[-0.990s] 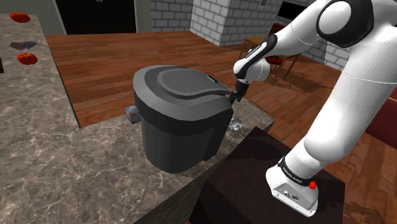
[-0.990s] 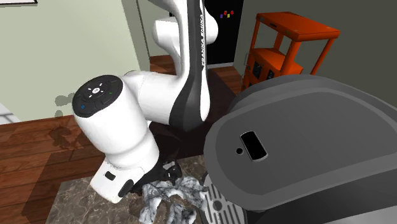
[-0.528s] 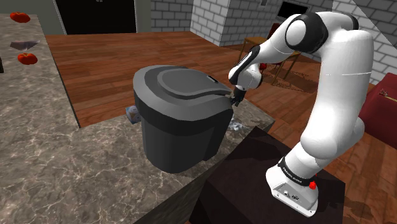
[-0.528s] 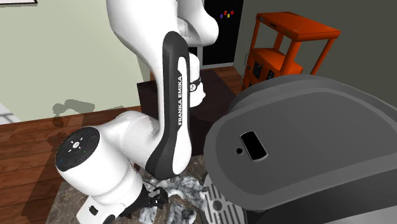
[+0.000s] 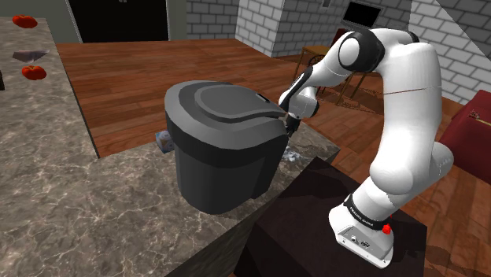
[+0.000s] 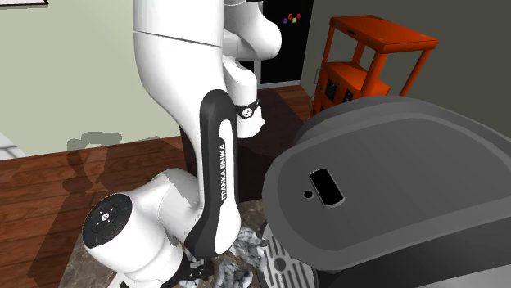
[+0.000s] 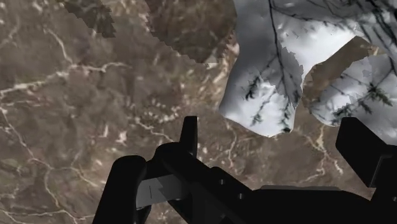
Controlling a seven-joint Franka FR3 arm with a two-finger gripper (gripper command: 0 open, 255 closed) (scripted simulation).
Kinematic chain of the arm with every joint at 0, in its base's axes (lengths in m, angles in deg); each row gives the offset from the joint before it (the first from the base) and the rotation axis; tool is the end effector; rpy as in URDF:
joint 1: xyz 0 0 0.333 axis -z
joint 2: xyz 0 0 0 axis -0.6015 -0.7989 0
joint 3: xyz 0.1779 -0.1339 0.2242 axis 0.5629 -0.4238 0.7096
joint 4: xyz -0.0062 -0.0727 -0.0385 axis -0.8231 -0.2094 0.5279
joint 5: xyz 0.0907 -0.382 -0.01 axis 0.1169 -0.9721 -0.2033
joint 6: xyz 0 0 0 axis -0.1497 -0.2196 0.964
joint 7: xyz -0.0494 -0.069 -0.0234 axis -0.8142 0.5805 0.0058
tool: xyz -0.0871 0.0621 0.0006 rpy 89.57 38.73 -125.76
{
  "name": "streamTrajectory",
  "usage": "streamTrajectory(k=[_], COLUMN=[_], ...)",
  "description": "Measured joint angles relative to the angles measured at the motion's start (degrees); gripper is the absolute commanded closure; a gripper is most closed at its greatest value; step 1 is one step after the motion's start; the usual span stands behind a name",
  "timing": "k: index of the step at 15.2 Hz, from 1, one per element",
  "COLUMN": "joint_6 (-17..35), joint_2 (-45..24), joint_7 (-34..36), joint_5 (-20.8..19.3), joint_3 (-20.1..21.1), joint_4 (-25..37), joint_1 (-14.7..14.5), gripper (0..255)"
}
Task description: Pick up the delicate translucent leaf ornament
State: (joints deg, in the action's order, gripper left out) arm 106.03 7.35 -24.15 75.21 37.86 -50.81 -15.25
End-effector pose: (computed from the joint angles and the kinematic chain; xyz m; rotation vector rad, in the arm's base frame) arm 0.4557 -0.3146 0.0991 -3.0458 0.2261 -0.0361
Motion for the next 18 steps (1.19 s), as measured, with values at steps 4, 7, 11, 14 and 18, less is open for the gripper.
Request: streamTrajectory(k=[4,7,11,14,18], joint_6=[0.67,0.73,0.79,0.56,-1.09], joint_2=[-1.16,-1.18,-1.16,-0.86,1.57], joint_7=[-0.45,-0.49,-0.5,-0.37,0.41], joint_5=[0.44,0.47,0.49,0.36,-0.68], joint_3=[0.5,0.53,0.54,0.38,-0.77], joint_4=[0.52,0.55,0.52,0.38,-0.53], joint_1=[0.45,0.5,0.5,0.37,-0.39], gripper=[255,255,255,255,255])
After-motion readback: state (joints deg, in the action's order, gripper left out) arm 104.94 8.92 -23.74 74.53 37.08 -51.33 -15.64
